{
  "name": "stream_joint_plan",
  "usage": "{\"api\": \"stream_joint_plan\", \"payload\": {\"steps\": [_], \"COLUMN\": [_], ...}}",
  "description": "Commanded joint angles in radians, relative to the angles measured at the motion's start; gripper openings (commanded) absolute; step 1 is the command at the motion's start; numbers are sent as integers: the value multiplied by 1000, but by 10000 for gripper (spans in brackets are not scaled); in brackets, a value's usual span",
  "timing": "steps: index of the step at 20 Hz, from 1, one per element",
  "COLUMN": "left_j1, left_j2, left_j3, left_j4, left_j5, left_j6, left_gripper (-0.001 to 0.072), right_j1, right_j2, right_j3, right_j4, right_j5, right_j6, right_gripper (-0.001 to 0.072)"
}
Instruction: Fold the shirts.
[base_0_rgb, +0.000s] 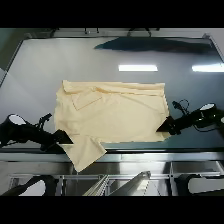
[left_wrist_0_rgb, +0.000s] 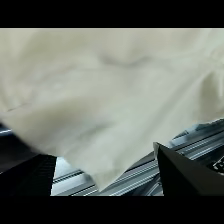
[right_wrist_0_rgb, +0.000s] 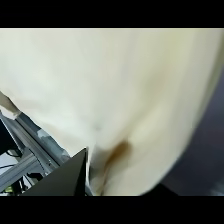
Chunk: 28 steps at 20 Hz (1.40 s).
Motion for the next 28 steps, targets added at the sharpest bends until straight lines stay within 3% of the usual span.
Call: {"api": "stream_joint_plan", "payload": {"steps": [1, 2, 3, 4, 5, 6, 10, 14, 17, 20, 24, 28], "left_j1": [-98, -118, -132, -136, -133, -120, 31, 215, 250, 238, 161, 70], "left_j2": [-71, -100, -124, -132, -126, -108, 22, 142, 180, 194, 193, 50], "left_j3": [-14, 4, 22, 34, 43, 46, 45, 45, 45, 49, 185, 465], "left_j4": [-83, -82, -82, -81, -71, -48, 122, 132, 123, 2, -303, -364], "left_j5": [164, 154, 132, 113, 94, 75, -55, -92, -89, -95, -109, -26], "left_j6": [27, 36, 57, 60, 60, 58, -5, -3, 0, 50, 168, 153], "left_gripper": [472, 205, 4, 13, 13, 13, 13, 20, 21, 21, 20, 21], "right_j1": [2, 0, -4, -16, -36, -60, -201, -246, -244, -244, -229, -128], "right_j2": [0, 0, 3, 5, 10, 17, 47, 50, 51, 51, 51, 50], "right_j3": [0, 0, 0, 0, 0, 0, 0, 0, 0, 0, 8, 108], "right_j4": [11, 11, 10, 10, 10, 8, -12, -11, -7, 102, 486, 594], "right_j5": [-127, -108, -94, -75, -51, -30, 60, 113, 120, 182, 291, 94], "right_j6": [-3, -4, -3, -3, -4, -3, 24, 24, 27, 14, -90, -93], "right_gripper": [216, 215, 214, 204, 24, 11, 11, 12, 11, 11, 11, 11]}}
